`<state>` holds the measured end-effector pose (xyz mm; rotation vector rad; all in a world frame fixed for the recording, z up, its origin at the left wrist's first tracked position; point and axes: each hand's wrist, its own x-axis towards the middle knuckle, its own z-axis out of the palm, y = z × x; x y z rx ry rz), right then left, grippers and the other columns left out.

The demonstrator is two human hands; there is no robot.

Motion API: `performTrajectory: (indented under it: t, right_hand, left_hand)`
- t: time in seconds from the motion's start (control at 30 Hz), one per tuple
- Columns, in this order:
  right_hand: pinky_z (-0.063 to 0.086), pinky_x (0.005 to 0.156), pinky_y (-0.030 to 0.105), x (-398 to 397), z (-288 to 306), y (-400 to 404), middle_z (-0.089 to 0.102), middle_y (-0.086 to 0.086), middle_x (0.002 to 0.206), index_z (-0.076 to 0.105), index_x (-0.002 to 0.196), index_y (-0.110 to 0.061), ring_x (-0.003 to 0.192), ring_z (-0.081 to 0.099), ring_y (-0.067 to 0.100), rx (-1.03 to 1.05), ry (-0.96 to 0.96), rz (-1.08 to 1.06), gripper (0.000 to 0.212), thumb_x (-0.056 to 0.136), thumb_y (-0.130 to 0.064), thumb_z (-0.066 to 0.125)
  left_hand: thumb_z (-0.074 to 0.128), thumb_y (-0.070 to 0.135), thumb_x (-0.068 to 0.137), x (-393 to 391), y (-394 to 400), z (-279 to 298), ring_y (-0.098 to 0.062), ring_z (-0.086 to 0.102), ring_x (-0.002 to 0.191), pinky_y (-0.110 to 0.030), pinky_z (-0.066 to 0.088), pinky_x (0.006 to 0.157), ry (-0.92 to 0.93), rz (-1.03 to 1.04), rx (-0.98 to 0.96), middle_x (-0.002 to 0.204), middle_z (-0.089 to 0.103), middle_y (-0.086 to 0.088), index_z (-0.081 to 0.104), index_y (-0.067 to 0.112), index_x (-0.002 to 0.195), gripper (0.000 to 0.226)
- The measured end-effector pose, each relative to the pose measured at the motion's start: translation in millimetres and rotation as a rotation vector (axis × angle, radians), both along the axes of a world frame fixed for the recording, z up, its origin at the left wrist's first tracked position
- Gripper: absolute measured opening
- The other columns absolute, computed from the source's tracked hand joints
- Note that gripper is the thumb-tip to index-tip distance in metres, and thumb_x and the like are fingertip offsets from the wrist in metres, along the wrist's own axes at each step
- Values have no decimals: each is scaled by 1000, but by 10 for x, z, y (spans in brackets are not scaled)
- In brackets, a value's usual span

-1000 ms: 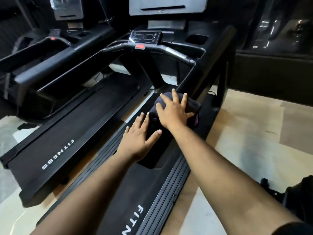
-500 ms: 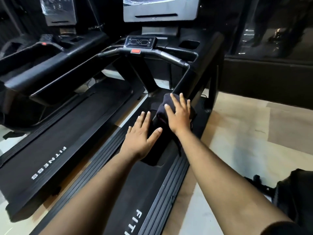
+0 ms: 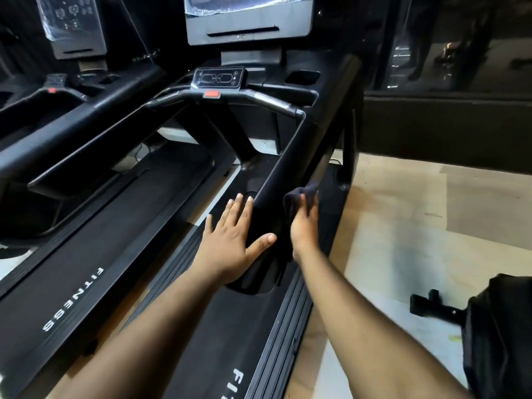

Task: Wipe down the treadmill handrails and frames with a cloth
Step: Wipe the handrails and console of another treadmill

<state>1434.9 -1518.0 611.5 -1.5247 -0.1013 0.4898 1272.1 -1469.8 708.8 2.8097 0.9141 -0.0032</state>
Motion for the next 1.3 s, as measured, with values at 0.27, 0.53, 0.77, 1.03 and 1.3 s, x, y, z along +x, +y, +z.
performTrajectory:
  t: [0.27, 0.53, 0.77, 1.03, 1.3]
  right_hand:
    - [7, 123, 65, 642, 406, 255, -3, -10, 173, 22, 159, -47, 158, -6, 27, -261, -527, 274, 63, 102, -55, 48]
    - [17, 119, 70, 691, 337, 283, 2, -9, 173, 29, 158, -46, 158, -9, 26, -297, -724, 382, 73, 89, -70, 27]
    - [10, 110, 83, 1814, 651, 905, 11, -16, 171, 43, 149, -51, 158, -8, 21, -467, -754, 398, 55, 95, -65, 46]
    - [20, 119, 68, 968, 319, 429, 16, -6, 172, 43, 153, -43, 159, 3, 26, -276, -849, 300, 64, 92, -63, 40]
    - [15, 129, 44, 1723, 142, 637, 24, 1, 170, 29, 162, -32, 157, 19, 19, -67, -239, 17, 90, 84, -76, 43]
  left_hand:
    - [13, 94, 80, 503, 271, 42, -7, -17, 156, -48, -5, 126, 35, -48, 10, 170, -18, 8, -17, 28, 162, 110]
    - [12, 104, 67, 1039, 484, 22, -2, -16, 154, -45, 0, 129, -29, -5, -115, 169, -21, 9, -29, 29, 153, 120]
    - [22, 99, 72, 1069, 490, 0, 2, -19, 152, -32, -6, 124, -18, 1, -133, 167, -25, 13, -29, 37, 153, 114]
    - [21, 101, 70, 1069, 499, -4, 5, -23, 151, -39, -1, 127, -64, -14, -148, 167, -23, 13, -20, 29, 160, 122]
    - [26, 96, 76, 1057, 465, 31, -10, -7, 158, -50, 8, 129, -78, -30, -176, 172, -15, 2, -17, 29, 162, 117]
